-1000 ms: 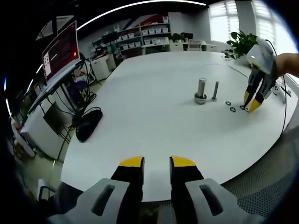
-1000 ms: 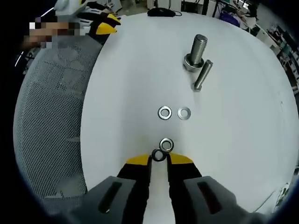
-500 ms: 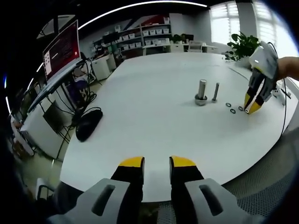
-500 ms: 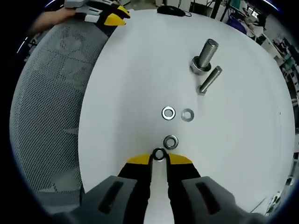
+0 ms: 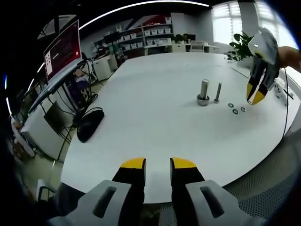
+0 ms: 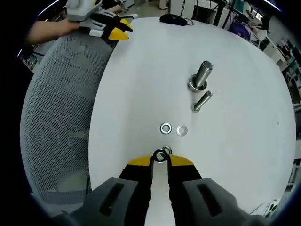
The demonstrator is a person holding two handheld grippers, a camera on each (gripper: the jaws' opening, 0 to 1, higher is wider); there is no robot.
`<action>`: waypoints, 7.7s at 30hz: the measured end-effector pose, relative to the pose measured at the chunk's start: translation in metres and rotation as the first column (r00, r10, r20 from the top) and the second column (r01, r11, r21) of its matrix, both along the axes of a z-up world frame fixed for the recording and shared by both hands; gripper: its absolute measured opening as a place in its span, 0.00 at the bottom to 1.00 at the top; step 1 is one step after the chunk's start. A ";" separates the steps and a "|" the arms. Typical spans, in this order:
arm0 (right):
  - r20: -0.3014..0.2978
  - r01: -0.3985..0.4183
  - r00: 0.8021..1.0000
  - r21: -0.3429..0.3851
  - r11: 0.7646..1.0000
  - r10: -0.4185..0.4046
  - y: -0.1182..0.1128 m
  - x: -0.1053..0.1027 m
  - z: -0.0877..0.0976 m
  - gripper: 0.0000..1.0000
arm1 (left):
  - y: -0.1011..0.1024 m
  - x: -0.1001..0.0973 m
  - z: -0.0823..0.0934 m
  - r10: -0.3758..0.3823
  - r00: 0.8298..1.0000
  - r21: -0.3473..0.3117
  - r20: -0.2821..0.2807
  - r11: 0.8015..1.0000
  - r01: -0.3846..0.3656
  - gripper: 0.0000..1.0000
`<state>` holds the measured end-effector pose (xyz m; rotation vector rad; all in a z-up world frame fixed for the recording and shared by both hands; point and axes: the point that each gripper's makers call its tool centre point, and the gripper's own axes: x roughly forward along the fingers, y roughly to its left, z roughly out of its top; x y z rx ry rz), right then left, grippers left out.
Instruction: Place the washer onto the threaded stud by aligning its center hole with the stud, sliding it down to the base, and recovering from edge contact or off-axis alignment until the washer reaches the visible bottom stop.
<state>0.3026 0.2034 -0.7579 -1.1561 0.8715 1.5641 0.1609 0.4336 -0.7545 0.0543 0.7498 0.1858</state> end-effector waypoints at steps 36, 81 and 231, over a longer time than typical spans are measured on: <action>0.082 0.071 0.993 0.138 0.988 -0.083 0.085 0.042 0.022 0.14 | 0.002 -0.001 -0.002 0.003 1.000 -0.008 -0.004 1.000 -0.003 0.13; -0.024 0.155 0.987 -0.034 0.987 -0.156 0.063 0.032 -0.042 0.26 | 0.005 -0.001 -0.003 0.019 1.000 -0.034 0.021 0.999 -0.018 0.10; 0.029 -0.031 0.999 -0.057 0.998 0.033 0.003 0.013 -0.043 0.20 | 0.005 -0.003 -0.003 0.013 1.000 -0.011 0.002 1.000 -0.013 0.09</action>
